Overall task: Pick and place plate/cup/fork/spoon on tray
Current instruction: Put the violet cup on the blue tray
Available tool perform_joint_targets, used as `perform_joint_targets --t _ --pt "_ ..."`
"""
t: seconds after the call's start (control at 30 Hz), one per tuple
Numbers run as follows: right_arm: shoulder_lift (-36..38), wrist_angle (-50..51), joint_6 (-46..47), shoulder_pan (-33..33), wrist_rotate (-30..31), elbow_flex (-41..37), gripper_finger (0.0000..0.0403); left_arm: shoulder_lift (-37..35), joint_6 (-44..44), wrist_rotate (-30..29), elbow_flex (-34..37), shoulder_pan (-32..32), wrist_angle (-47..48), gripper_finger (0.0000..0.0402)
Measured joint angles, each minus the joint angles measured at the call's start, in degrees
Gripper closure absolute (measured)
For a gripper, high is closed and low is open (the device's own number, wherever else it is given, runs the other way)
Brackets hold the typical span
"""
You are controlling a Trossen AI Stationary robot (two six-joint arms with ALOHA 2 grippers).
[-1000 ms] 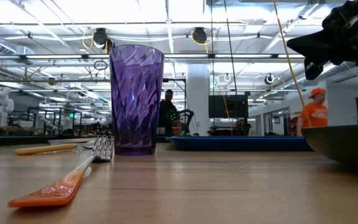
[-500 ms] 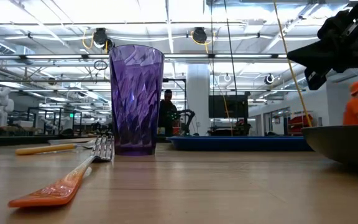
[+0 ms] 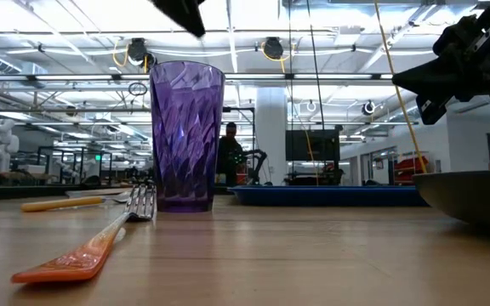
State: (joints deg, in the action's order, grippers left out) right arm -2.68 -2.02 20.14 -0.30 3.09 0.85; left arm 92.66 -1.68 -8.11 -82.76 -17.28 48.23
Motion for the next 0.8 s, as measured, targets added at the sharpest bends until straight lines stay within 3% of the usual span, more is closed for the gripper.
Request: perform_joint_targets --t 0.23,0.43,0.57,0.8 --pt "-0.11 0.04 -1.75 0.00 0.05 0.01 0.0403 2.82 4.55 -1.97 0.00 0.38 3.43 0.0183" --pt "-0.59 0.12 -1.77 0.02 0.07 0.00 0.0403 5.11 4.19 -1.98 0.02 0.38 6.18 0.0194" --pt "-0.85 0.13 -1.77 0.02 0.09 0.01 0.0403 5.60 -0.03 -1.99 0.02 0.09 5.99 0.0241" --pt "-1.11 0.15 -1.77 0.01 0.08 0.01 0.0403 5.54 -5.67 -1.64 0.04 0.73 5.71 0.0381"
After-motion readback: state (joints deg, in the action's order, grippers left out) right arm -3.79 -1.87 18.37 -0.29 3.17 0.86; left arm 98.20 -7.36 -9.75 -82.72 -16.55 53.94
